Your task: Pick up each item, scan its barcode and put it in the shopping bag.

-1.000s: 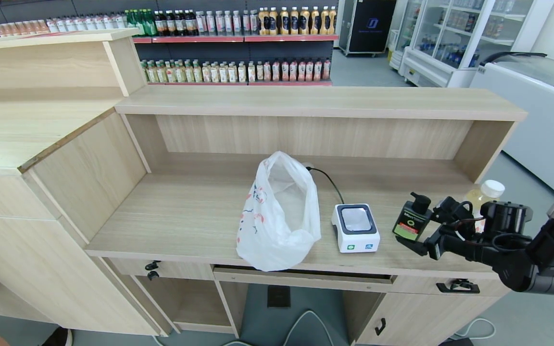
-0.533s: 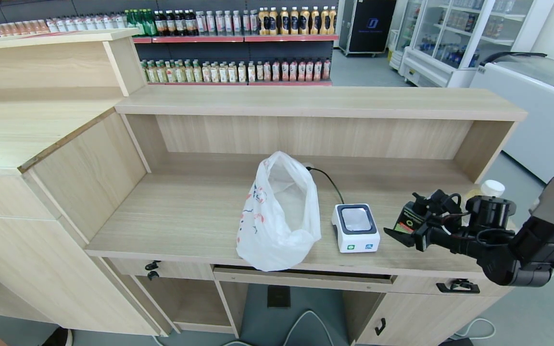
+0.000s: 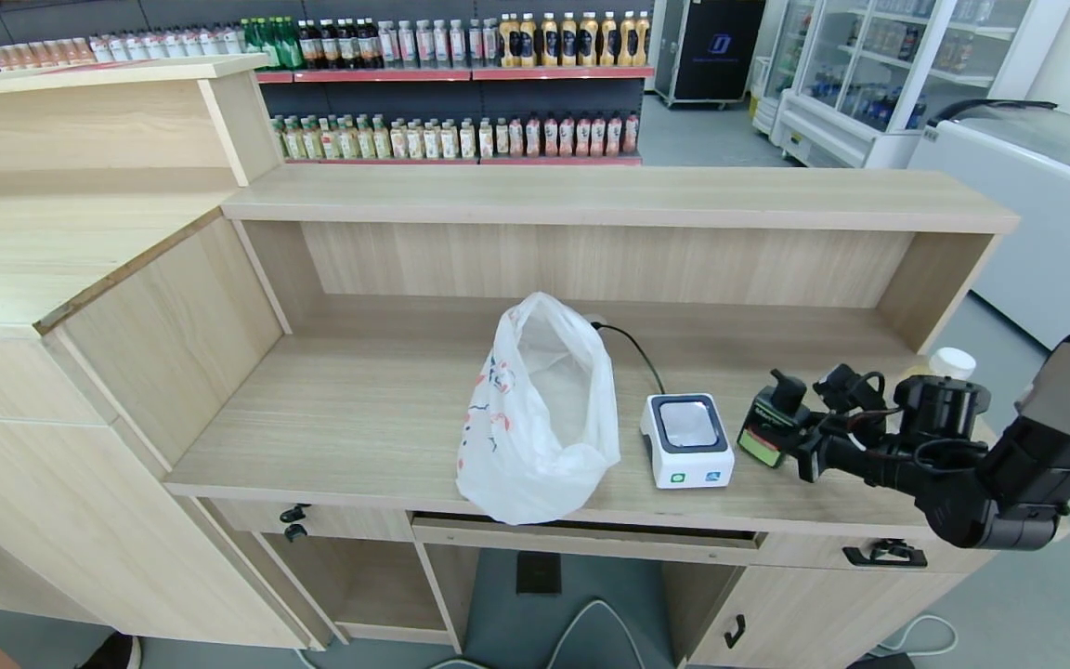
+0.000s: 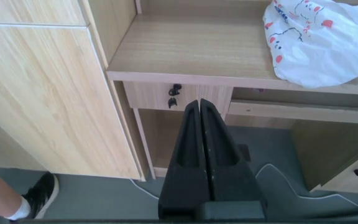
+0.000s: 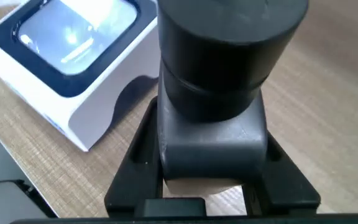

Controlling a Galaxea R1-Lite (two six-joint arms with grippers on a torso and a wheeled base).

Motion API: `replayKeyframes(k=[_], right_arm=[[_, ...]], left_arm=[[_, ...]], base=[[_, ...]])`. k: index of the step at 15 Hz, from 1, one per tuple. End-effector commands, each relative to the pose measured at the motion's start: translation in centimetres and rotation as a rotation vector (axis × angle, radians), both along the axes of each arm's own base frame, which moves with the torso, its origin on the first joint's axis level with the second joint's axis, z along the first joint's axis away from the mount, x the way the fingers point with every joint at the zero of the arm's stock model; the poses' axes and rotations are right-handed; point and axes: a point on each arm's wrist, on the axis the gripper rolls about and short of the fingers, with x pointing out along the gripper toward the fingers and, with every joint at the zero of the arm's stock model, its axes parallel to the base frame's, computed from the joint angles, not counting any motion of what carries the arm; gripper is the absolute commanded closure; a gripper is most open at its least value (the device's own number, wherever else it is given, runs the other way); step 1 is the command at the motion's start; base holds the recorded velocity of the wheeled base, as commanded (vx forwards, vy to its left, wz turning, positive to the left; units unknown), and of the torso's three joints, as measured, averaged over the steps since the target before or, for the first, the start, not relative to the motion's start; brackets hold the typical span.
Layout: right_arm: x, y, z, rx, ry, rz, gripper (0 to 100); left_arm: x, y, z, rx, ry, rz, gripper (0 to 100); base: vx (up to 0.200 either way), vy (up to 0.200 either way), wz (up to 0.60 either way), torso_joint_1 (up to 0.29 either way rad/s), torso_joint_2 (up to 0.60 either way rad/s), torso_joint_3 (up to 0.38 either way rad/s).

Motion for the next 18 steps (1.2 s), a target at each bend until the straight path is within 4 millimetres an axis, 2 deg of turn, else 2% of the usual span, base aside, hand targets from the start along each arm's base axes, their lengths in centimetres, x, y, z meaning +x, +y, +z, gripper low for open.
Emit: replayKeyframes(k=[1, 4, 5, 6, 7, 8, 10, 11, 12, 14, 15, 17, 18], right_arm=[[-1.5, -1.4, 4.8, -0.002, -0.107, -0.040, 100], [-4.0, -2.5, 9.5, 0.017, -0.189, -0.083, 100], [-6.2, -3.2, 12.2, 0.000, -0.250, -0.119, 100], [-6.9, -3.4, 12.7, -0.008, -0.263, -0.129, 100], [-8.8, -4.0, 14.2, -0.083, -0.334, -0.153, 100], [-10.4, -5.3, 15.2, -0.279, -0.436, -0.186, 100], [-12.2, -6.1, 16.5, -0.477, -0.540, -0.189, 100], [-13.2, -6.1, 17.4, -0.497, -0.581, -0.179, 100], [-13.8, -6.0, 17.9, -0.527, -0.615, -0.175, 100], [-17.4, -5.7, 19.2, -0.714, -0.819, -0.242, 100], [-19.2, -4.9, 20.2, -0.801, -0.948, -0.249, 100], [-20.4, -3.1, 20.9, -0.921, -1.100, -0.149, 100], [-21.2, -0.8, 21.5, -1.066, -1.291, -0.057, 100]], left_arm=[[0.0, 0.0, 0.0, 0.001, 0.000, 0.001, 100], [0.0, 0.0, 0.0, 0.001, 0.000, 0.001, 100], [0.0, 0.0, 0.0, 0.001, 0.000, 0.001, 100], [0.0, 0.0, 0.0, -0.001, 0.000, 0.001, 100], [0.0, 0.0, 0.0, -0.001, 0.000, 0.001, 100], [0.0, 0.0, 0.0, -0.001, 0.000, 0.001, 100], [0.0, 0.0, 0.0, -0.001, 0.000, 0.001, 100], [0.0, 0.0, 0.0, 0.001, 0.000, 0.001, 100], [0.0, 0.0, 0.0, -0.001, 0.000, 0.001, 100], [0.0, 0.0, 0.0, 0.001, 0.000, 0.001, 100], [0.0, 0.0, 0.0, -0.001, 0.000, 0.001, 100], [0.0, 0.0, 0.0, -0.001, 0.000, 0.001, 100], [0.0, 0.0, 0.0, -0.001, 0.000, 0.001, 100]], base=[[0.000, 0.000, 0.00, 0.000, 0.00, 0.000], [0.000, 0.000, 0.00, 0.000, 0.00, 0.000], [0.000, 0.000, 0.00, 0.000, 0.00, 0.000], [0.000, 0.000, 0.00, 0.000, 0.00, 0.000], [0.000, 0.000, 0.00, 0.000, 0.00, 0.000], [0.000, 0.000, 0.00, 0.000, 0.00, 0.000], [0.000, 0.000, 0.00, 0.000, 0.00, 0.000], [0.000, 0.000, 0.00, 0.000, 0.00, 0.000], [0.000, 0.000, 0.00, 0.000, 0.00, 0.000], [0.000, 0.000, 0.00, 0.000, 0.00, 0.000], [0.000, 0.000, 0.00, 0.000, 0.00, 0.000], [0.000, 0.000, 0.00, 0.000, 0.00, 0.000], [0.000, 0.000, 0.00, 0.000, 0.00, 0.000]])
